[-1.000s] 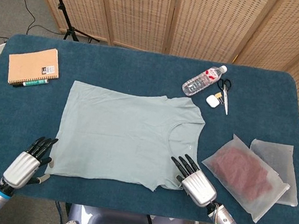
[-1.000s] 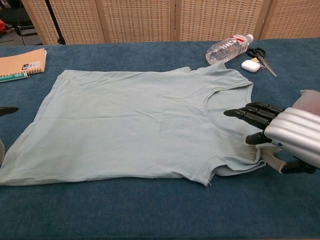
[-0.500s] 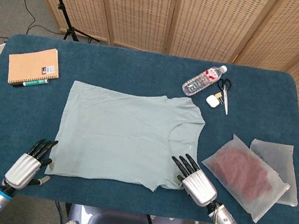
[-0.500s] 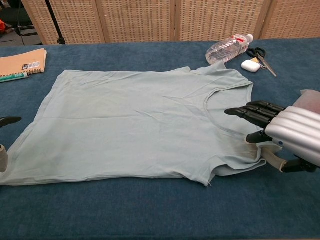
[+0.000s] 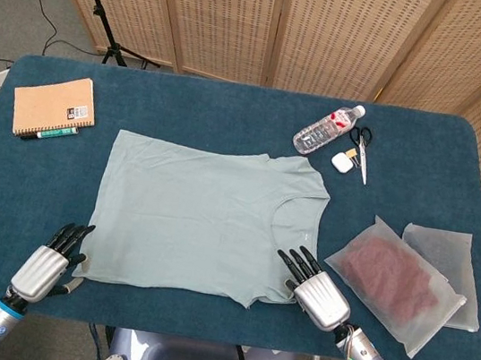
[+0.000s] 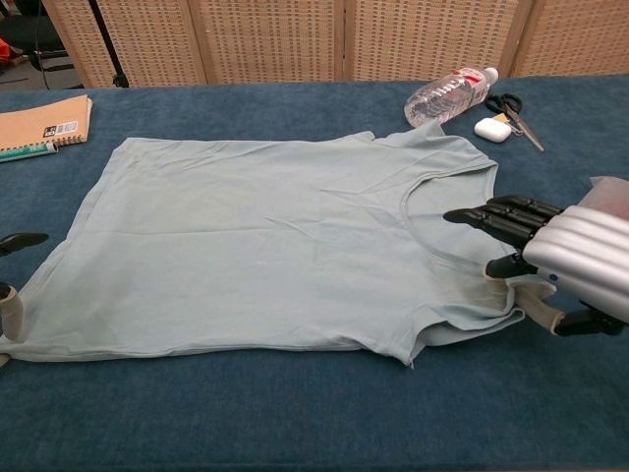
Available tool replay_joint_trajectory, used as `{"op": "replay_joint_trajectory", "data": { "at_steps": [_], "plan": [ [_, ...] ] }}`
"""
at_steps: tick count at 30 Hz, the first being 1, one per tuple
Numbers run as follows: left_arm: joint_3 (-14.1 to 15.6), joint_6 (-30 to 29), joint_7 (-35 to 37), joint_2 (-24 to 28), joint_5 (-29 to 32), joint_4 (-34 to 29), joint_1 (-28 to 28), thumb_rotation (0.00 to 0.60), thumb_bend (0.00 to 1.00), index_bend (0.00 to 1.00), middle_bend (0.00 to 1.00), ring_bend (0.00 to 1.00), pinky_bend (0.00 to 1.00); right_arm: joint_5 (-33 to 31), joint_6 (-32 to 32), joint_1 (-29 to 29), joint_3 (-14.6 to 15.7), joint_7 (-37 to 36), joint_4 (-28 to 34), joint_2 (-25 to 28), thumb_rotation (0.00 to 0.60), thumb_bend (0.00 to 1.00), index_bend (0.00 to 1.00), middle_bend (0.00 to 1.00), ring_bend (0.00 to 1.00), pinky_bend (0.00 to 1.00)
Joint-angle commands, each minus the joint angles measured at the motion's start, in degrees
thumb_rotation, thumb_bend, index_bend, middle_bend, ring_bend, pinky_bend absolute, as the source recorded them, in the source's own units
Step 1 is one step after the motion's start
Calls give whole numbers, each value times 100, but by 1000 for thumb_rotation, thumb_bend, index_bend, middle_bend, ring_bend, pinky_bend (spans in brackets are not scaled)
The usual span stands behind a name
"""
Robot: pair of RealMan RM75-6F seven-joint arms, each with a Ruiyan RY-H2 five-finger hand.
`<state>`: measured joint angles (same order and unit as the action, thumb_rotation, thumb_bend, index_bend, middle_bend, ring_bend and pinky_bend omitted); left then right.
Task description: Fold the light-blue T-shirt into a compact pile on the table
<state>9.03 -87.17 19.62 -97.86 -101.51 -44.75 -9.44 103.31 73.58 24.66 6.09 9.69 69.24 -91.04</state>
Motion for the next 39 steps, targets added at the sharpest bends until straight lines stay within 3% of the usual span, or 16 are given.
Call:
{"op": "replay_joint_trajectory", "data": {
  "at_steps": [1, 21, 25, 32, 39],
  "plan": [
    [4, 4, -3, -7, 12, 7, -2, 600, 315, 572, 0, 0, 0, 1, 4, 0, 1, 5, 0, 1, 600, 702, 578, 0, 0, 0],
    [41, -43, 109, -26, 57, 55, -17, 600, 405, 734, 0, 0, 0, 24, 1, 9, 40, 8, 0, -9, 600, 724, 588, 0, 0, 0],
    [65, -107, 165, -1, 25, 35, -20, 600, 469, 780, 0, 0, 0, 117, 44, 27, 90, -36, 22, 6, 600, 725, 600, 0, 0, 0],
    [313, -466, 521, 270, -326, -176, -67, 600, 516, 803, 0, 0, 0, 517, 272, 81, 331, -348, 358, 189, 600, 749, 614, 0, 0, 0],
    [584, -864, 370, 626, -706, -449, -30, 600, 516, 803, 0, 0, 0, 982, 266, 218, 684, -618, 719, 399, 600, 748, 616, 0, 0, 0]
  ]
}}
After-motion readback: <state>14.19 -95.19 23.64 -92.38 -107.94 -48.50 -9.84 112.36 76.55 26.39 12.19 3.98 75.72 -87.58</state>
